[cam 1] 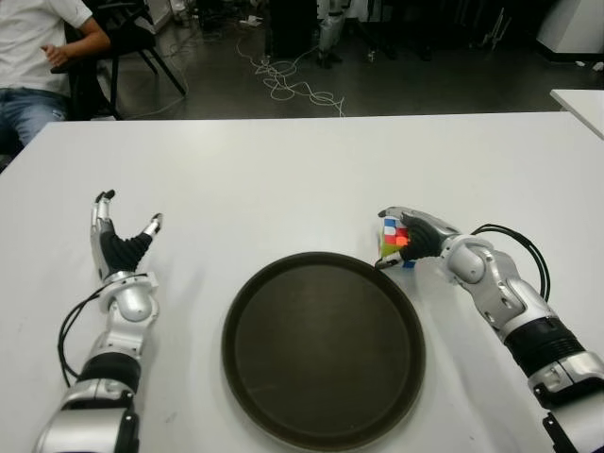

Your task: Pick up the Rubik's Cube and put it in the plate

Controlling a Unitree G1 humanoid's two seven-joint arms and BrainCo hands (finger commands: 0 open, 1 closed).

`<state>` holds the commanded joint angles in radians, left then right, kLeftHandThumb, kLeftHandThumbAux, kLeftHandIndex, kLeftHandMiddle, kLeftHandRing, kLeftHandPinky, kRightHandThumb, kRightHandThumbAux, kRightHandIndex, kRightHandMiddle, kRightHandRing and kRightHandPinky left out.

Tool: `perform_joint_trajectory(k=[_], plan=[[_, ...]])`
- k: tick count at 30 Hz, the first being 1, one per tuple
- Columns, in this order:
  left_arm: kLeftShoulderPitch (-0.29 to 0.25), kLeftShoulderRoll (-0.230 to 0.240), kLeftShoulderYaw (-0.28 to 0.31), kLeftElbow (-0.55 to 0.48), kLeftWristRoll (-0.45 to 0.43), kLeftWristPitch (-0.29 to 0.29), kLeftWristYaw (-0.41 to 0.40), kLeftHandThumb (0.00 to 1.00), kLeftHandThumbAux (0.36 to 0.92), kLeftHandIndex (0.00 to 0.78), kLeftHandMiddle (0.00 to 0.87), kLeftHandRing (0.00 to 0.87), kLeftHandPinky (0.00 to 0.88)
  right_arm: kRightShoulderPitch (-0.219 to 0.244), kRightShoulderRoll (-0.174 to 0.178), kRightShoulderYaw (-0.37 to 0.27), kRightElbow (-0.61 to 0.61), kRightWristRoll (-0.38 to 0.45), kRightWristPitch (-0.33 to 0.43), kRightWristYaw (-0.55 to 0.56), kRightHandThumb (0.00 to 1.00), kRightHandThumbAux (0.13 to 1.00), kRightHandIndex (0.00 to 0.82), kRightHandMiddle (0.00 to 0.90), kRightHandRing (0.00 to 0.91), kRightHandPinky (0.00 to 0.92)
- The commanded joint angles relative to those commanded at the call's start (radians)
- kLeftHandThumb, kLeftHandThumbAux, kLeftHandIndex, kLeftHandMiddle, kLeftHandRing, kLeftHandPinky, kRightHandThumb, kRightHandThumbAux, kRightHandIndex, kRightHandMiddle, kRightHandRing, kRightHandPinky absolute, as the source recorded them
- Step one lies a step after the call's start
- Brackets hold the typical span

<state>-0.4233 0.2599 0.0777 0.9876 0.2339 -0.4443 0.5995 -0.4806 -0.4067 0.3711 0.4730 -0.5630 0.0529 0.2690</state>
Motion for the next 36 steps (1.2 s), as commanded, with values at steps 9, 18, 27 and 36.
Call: perform_joint_trajectory(k=[9,18,27,36], plan=[[-0.001,0.003,0.001,0.004,0.000,-0.007,-0.001,0.000,0.704,0.042,0.067,0.047,0.031,-0.006,-0.004,-0.008,0.027,-0.005,-0.001,-0.021,0.000,0.690,0.000,0.000,0.000,0.000],[0.001,0.005,0.002,0.003,-0.002,-0.010,-0.001,0.000,0.710,0.040,0.052,0.034,0.021,-0.008,-0.008,-0.013,0.029,-0.002,0.002,-0.029,0.000,0.699,0.000,0.000,0.000,0.000],[-0.002,0.001,0.009,0.006,-0.012,-0.010,-0.006,0.000,0.712,0.046,0.085,0.075,0.053,-0.016,-0.019,-0.005,0.030,-0.016,0.024,-0.015,0.000,0.719,0.000,0.000,0.000,0.000],[0.000,0.001,0.007,0.002,-0.015,-0.004,-0.008,0.000,0.719,0.039,0.056,0.043,0.036,-0.014,-0.020,-0.012,0.036,-0.004,0.017,-0.025,0.000,0.736,0.000,0.000,0.000,0.000]])
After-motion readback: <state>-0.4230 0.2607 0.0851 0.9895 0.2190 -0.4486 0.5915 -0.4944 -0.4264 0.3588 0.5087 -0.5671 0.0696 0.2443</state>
